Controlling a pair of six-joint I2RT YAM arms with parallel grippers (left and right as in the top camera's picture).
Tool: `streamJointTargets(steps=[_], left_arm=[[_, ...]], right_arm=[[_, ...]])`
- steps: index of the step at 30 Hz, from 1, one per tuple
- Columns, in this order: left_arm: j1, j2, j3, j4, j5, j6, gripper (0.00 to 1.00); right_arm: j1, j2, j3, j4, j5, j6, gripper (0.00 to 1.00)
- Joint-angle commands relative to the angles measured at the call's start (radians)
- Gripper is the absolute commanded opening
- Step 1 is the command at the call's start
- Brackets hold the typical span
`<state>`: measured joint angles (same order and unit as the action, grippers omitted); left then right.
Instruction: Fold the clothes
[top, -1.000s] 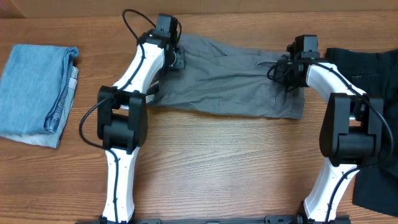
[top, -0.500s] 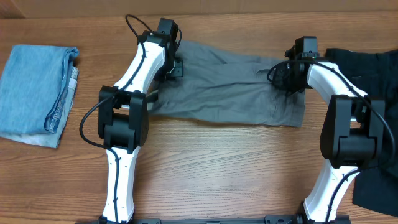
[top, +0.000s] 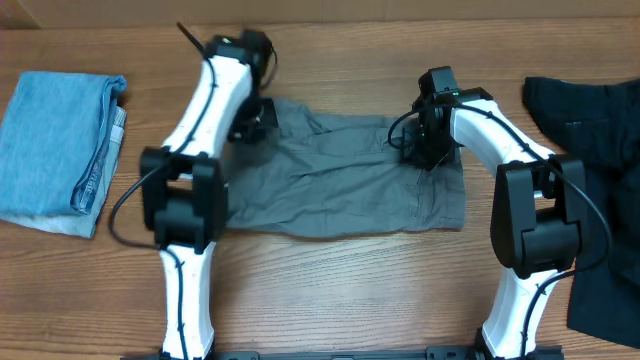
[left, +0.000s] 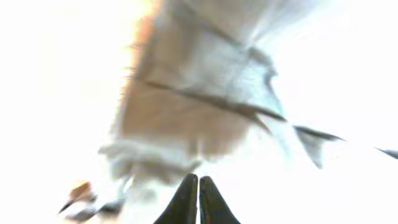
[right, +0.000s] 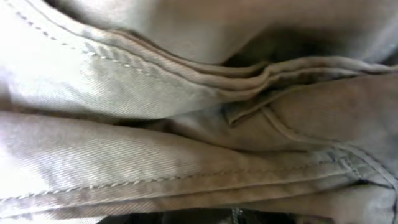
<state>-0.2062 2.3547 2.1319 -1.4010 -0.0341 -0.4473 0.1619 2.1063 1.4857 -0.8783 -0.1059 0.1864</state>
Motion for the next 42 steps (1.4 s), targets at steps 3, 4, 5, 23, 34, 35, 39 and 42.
streamJointTargets(steps=[3, 4, 5, 23, 34, 35, 39, 42], left_arm=[[0.058, -0.156, 0.054, -0.035, -0.027, -0.021, 0.05], [0.072, -0.201, 0.058, -0.04, -0.038, -0.021, 0.09], [0.085, -0.231, 0.058, -0.04, -0.035, -0.021, 0.17], [0.285, -0.336, -0.152, -0.289, 0.375, 0.282, 0.85], [0.29, -0.938, -0.988, -0.028, 0.438, 0.064, 0.93], [0.29, -0.938, -1.038, 0.005, 0.44, 0.039, 0.93], [0.282, -0.937, -1.215, 0.24, 0.442, -0.084, 0.94], [0.282, -0.937, -1.267, 0.408, 0.364, -0.16, 0.96]], right_arm=[[-0.024, 0.061, 0.004, 0.024, -0.13, -0.038, 0.67], [-0.024, 0.061, 0.032, 0.011, -0.145, -0.037, 0.79], [-0.024, 0.061, 0.061, -0.001, -0.147, -0.037, 0.87], [-0.029, 0.061, 0.565, -0.505, -0.025, 0.048, 1.0], [-0.029, 0.061, 0.562, -0.548, -0.023, -0.061, 1.0], [-0.029, 0.061, 0.562, -0.545, -0.022, -0.064, 1.0], [-0.029, 0.061, 0.562, -0.52, -0.023, -0.088, 1.0], [-0.029, 0.061, 0.562, -0.503, -0.026, -0.11, 1.0]])
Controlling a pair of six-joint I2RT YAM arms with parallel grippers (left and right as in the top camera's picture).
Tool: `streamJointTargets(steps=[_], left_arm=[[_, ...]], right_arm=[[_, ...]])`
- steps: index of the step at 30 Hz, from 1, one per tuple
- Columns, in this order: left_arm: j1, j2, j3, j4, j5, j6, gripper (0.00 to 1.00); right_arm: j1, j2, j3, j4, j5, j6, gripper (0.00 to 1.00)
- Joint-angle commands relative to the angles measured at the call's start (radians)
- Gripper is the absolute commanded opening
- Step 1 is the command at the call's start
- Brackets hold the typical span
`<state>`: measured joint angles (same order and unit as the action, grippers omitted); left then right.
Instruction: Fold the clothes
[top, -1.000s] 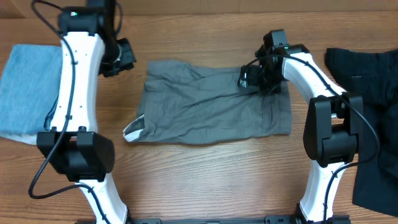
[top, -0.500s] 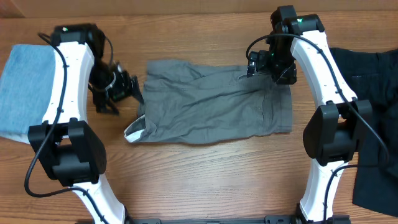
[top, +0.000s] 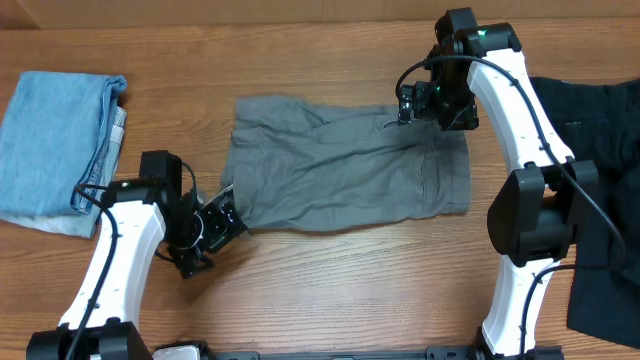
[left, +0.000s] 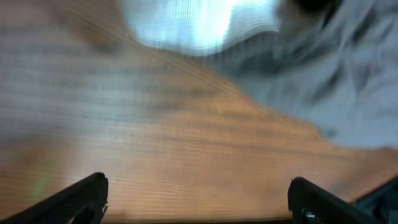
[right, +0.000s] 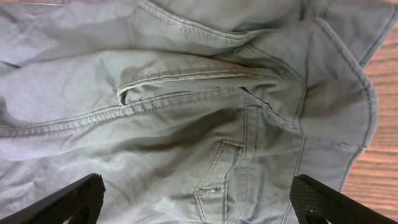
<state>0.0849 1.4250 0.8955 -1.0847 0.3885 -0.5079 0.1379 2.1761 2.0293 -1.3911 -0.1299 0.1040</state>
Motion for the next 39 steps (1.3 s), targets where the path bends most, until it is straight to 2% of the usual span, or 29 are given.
streamJointTargets(steps=[1, 4, 9, 13, 14, 15, 16, 17, 18, 21, 23, 28, 31, 39], left_arm=[[-0.009, -0.006, -0.041, 0.132, -0.057, -0.105, 0.96], [-0.009, -0.006, -0.065, 0.238, -0.08, -0.145, 0.95], [-0.011, -0.004, -0.086, 0.299, -0.092, -0.15, 0.95], [-0.049, 0.039, -0.092, 0.346, -0.093, -0.154, 0.85], [-0.061, 0.053, -0.092, 0.363, -0.085, -0.155, 0.8], [-0.073, 0.065, -0.092, 0.381, -0.066, -0.155, 0.64], [-0.08, 0.068, -0.091, 0.402, -0.047, -0.154, 0.33], [-0.081, 0.067, -0.088, 0.402, -0.047, -0.154, 0.06], [-0.081, 0.067, -0.081, 0.401, -0.047, -0.145, 0.04], [-0.082, 0.067, -0.07, 0.401, -0.047, -0.131, 0.04], [-0.107, 0.067, 0.002, 0.36, -0.068, -0.103, 0.04], [-0.258, 0.067, 0.237, 0.243, -0.278, -0.052, 0.04], [-0.339, 0.076, 0.249, 0.252, -0.358, -0.052, 0.04], [-0.4, 0.264, 0.274, 0.362, -0.344, 0.047, 0.04]], right_arm=[[-0.005, -0.008, 0.019, 0.01, -0.002, -0.027, 1.0], [-0.004, -0.008, 0.019, 0.005, -0.002, -0.03, 1.0], [-0.005, -0.008, 0.019, -0.003, -0.002, -0.03, 1.0], [-0.005, -0.008, 0.019, -0.003, -0.002, -0.03, 1.0], [-0.005, -0.008, 0.019, -0.003, -0.002, -0.03, 1.0], [-0.005, -0.008, 0.019, -0.002, -0.002, -0.03, 1.0], [-0.005, -0.008, 0.019, -0.002, -0.002, -0.03, 1.0], [-0.005, -0.008, 0.019, -0.002, -0.002, -0.03, 1.0], [-0.005, -0.008, 0.019, -0.002, -0.002, -0.03, 1.0], [-0.005, -0.008, 0.019, 0.002, -0.002, -0.03, 1.0], [-0.005, -0.008, 0.019, 0.008, -0.002, -0.03, 1.0], [-0.005, -0.008, 0.019, 0.007, -0.002, -0.03, 1.0], [-0.005, -0.008, 0.019, 0.005, -0.002, -0.03, 1.0], [-0.005, -0.008, 0.019, 0.001, -0.002, -0.029, 1.0]])
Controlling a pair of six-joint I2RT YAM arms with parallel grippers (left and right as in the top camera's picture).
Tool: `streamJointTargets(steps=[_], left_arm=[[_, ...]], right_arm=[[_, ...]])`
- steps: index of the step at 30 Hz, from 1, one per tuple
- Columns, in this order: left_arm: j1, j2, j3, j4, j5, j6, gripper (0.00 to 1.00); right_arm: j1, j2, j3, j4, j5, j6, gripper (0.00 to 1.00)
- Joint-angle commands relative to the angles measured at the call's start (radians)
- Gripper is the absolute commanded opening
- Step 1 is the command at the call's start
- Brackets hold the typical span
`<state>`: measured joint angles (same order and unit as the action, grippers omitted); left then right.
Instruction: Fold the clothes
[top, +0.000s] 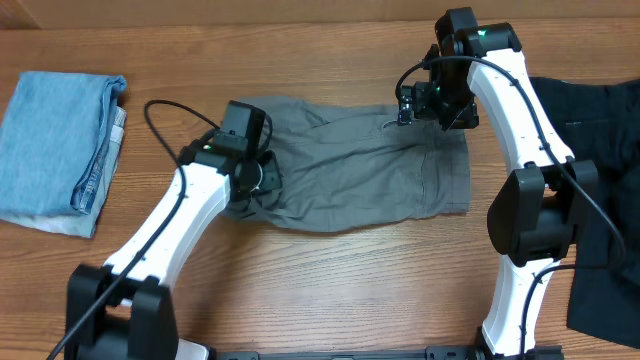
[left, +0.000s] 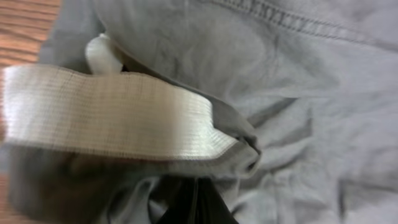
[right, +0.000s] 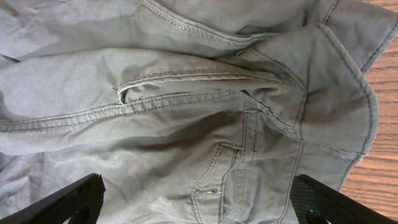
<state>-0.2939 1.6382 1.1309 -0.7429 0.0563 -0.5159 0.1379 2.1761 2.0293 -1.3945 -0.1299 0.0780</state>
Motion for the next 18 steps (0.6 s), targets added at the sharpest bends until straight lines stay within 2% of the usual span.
streamJointTargets(steps=[1, 6, 8, 10, 11, 12, 15, 18], left_arm=[[-0.027, 0.074, 0.05, 0.031, -0.013, 0.076, 0.04], [-0.044, 0.195, 0.058, 0.036, -0.007, 0.102, 0.07], [-0.046, 0.243, 0.058, 0.033, -0.003, 0.106, 0.17], [-0.046, 0.247, 0.06, 0.022, -0.004, 0.124, 0.61], [-0.046, 0.248, 0.063, 0.017, -0.004, 0.137, 0.75], [-0.046, 0.247, 0.071, 0.013, 0.002, 0.173, 0.82], [-0.046, 0.247, 0.238, -0.115, 0.015, 0.285, 0.87], [-0.046, 0.247, 0.457, -0.268, 0.01, 0.292, 0.89]], right_arm=[[-0.005, -0.008, 0.019, 0.005, -0.002, -0.004, 1.0], [-0.005, -0.008, 0.019, 0.004, -0.002, -0.003, 1.0], [-0.005, -0.008, 0.019, 0.004, -0.002, 0.0, 1.0], [-0.005, -0.008, 0.019, 0.005, -0.003, 0.0, 1.0], [-0.005, -0.008, 0.019, 0.005, -0.003, 0.0, 1.0], [-0.004, -0.008, 0.019, 0.004, -0.003, 0.0, 1.0], [-0.004, -0.008, 0.019, 0.011, -0.003, 0.0, 1.0], [-0.004, -0.008, 0.019, 0.011, -0.003, 0.0, 1.0]])
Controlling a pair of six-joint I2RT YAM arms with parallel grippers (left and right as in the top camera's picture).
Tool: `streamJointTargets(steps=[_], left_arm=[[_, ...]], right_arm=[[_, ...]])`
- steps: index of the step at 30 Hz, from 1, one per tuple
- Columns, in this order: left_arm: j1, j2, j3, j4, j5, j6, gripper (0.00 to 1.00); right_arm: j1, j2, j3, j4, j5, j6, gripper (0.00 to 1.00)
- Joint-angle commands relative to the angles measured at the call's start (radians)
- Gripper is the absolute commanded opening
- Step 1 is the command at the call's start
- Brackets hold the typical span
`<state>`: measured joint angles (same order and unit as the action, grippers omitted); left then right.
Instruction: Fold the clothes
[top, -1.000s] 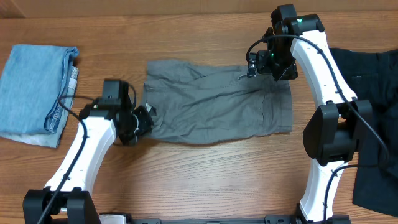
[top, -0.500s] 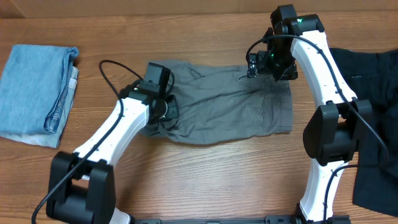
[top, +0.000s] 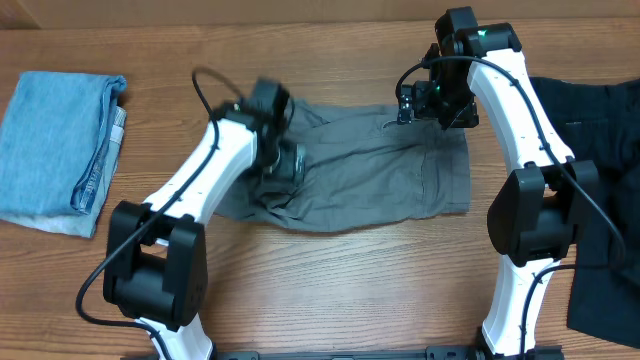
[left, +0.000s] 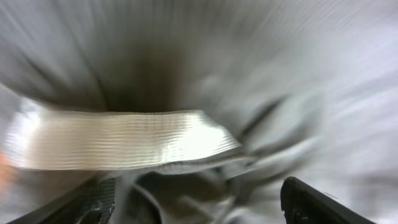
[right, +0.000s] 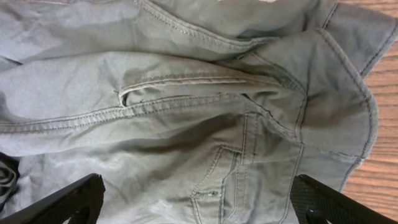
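Grey shorts (top: 370, 180) lie spread flat on the wooden table (top: 350, 280), seams and a pocket slit facing up (right: 186, 112). My left gripper (top: 282, 165) is over their left part and open, its fingers wide apart at the bottom corners of the blurred left wrist view (left: 199, 205). A turned-over white ribbed band (left: 118, 140) of the shorts lies just ahead of it. My right gripper (top: 440, 105) hangs open above the shorts' far right corner, with nothing between its fingers (right: 199, 205).
Folded blue jeans (top: 60, 150) lie at the table's left edge. A black garment (top: 600, 180) covers the right edge. The left arm crosses the shorts' near-left corner.
My left gripper was shut on a fold at the shorts' left edge. It is now open and sits further right and farther back over the shorts. The right gripper has not moved.
Both grippers were first low on the shorts' far edge, the left one shut. Then the left stood open over bare table by the near-left corner and the right hung open above the far right corner. The left then shut on the left edge, and now it is open.
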<state>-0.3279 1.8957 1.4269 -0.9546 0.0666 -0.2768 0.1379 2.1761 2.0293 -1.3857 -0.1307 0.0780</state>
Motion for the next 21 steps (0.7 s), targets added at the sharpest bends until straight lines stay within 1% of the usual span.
streamJointTargets(steps=[1, 2, 3, 4, 5, 6, 7, 8, 11, 13, 15, 17, 18, 19, 21], left_arm=[[-0.012, -0.011, 0.226, -0.115, 0.001, 0.051, 0.89], [-0.012, -0.011, 0.242, -0.14, 0.0, 0.048, 0.89], [-0.012, -0.01, 0.24, -0.167, 0.0, 0.04, 0.84], [-0.013, -0.006, 0.23, -0.182, 0.0, 0.039, 0.71], [-0.013, -0.004, 0.222, -0.199, -0.001, 0.036, 0.52], [-0.013, -0.003, 0.212, -0.209, -0.004, 0.032, 0.29], [-0.013, -0.003, 0.183, -0.22, -0.023, 0.002, 0.11], [-0.012, -0.003, 0.142, -0.217, -0.042, -0.016, 0.07], [-0.011, -0.003, 0.06, -0.208, -0.051, -0.039, 0.06], [-0.011, -0.003, -0.008, -0.157, -0.053, -0.042, 0.07], [-0.011, -0.003, -0.076, -0.051, -0.129, -0.065, 0.07], [-0.011, -0.003, -0.137, 0.065, -0.206, -0.064, 0.11], [-0.011, -0.002, -0.17, 0.121, -0.201, -0.065, 0.16], [-0.011, -0.002, -0.19, 0.147, -0.194, -0.072, 0.24], [-0.012, -0.003, -0.207, 0.158, -0.169, -0.075, 0.6]], right_arm=[[-0.005, -0.008, 0.019, -0.004, -0.002, 0.0, 1.0], [-0.005, -0.008, 0.019, -0.005, -0.002, 0.0, 1.0], [-0.005, -0.008, 0.019, -0.007, -0.002, 0.0, 1.0], [-0.005, -0.008, 0.019, -0.007, -0.002, 0.0, 1.0], [-0.005, -0.008, 0.019, -0.007, -0.001, 0.0, 1.0], [-0.005, -0.008, 0.019, -0.008, -0.002, 0.0, 1.0], [-0.005, -0.008, 0.019, -0.008, -0.002, 0.0, 1.0], [-0.005, -0.008, 0.019, -0.009, -0.001, 0.0, 1.0], [-0.005, -0.008, 0.019, -0.011, -0.002, 0.0, 1.0], [-0.005, -0.008, 0.019, -0.013, -0.002, 0.0, 1.0], [-0.005, -0.008, 0.019, -0.012, -0.002, 0.0, 1.0], [-0.005, -0.008, 0.005, -0.012, -0.001, 0.0, 1.0], [-0.005, -0.008, -0.015, -0.01, -0.001, 0.0, 1.0], [-0.005, -0.008, -0.029, -0.007, -0.001, 0.0, 1.0], [-0.005, -0.008, -0.041, -0.004, -0.001, 0.0, 1.0]])
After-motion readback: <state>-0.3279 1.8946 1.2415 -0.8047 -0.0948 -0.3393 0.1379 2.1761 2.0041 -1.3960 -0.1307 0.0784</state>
